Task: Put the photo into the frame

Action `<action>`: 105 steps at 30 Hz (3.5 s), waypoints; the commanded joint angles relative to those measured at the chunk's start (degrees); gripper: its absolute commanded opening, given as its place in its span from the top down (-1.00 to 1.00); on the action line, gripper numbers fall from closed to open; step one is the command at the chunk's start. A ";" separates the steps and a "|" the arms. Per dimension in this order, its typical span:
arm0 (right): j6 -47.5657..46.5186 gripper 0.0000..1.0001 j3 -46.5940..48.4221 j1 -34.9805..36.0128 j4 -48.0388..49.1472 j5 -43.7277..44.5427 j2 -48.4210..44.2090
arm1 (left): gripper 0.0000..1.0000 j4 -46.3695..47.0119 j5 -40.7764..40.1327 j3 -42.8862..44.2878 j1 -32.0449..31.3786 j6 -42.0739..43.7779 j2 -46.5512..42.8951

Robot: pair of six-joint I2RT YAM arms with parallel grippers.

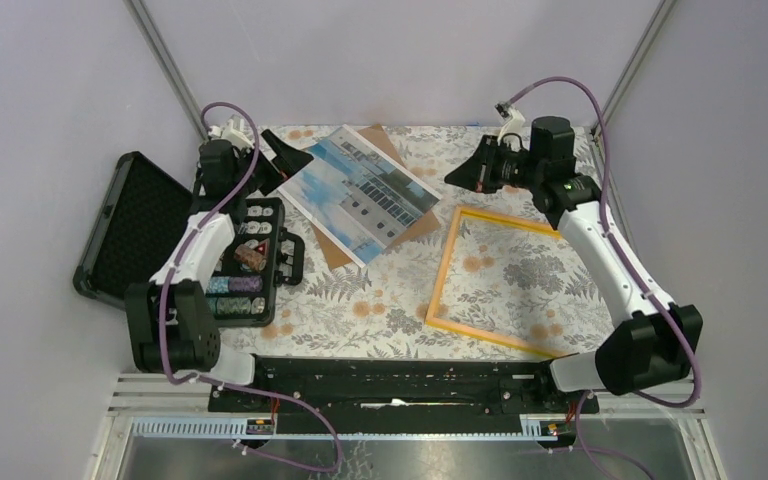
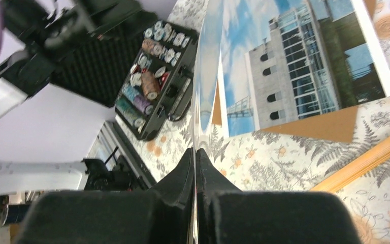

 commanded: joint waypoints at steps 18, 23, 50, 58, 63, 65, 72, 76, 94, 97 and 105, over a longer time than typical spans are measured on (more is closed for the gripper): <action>-1.82 1.00 -3.51 2.83 -2.47 -2.28 -11.64 | -0.98 50.97 37.96 3.40 4.65 -11.70 32.56; -1.68 1.00 -3.45 2.82 -1.61 -1.49 -11.24 | -0.98 59.83 39.83 7.89 3.65 -19.54 41.25; 6.91 1.00 -11.81 -10.08 7.83 -6.26 -4.06 | -0.16 86.41 46.79 8.04 4.23 -44.09 47.04; 9.99 1.00 -10.84 -12.90 10.30 -10.62 -0.22 | -0.21 86.69 46.99 9.78 1.81 -45.34 49.27; 9.48 1.00 -11.21 -15.47 9.98 -11.25 0.63 | -0.02 86.69 47.21 10.05 1.90 -45.60 49.46; 8.95 1.00 -11.22 -16.22 9.21 -11.58 0.97 | 0.06 86.65 47.37 10.17 2.37 -45.83 49.46; 8.28 1.00 -11.64 -16.77 8.41 -13.04 3.03 | 0.35 86.39 46.94 10.09 2.70 -46.21 48.99; 8.10 1.00 -11.90 -17.01 8.28 -12.83 3.82 | 0.52 85.73 47.17 10.13 2.72 -45.63 48.85; 2.44 -0.37 -11.80 -21.23 -6.26 8.19 14.75 | 1.00 49.68 38.51 3.40 -1.79 -25.51 44.67; 1.41 -0.43 -11.27 -21.22 -8.40 12.82 16.60 | 1.00 18.96 31.85 5.88 -5.12 -3.19 40.42; 1.02 -0.48 -10.87 -21.17 -9.46 20.71 16.84 | 1.00 7.19 24.99 3.33 -6.55 -1.94 36.71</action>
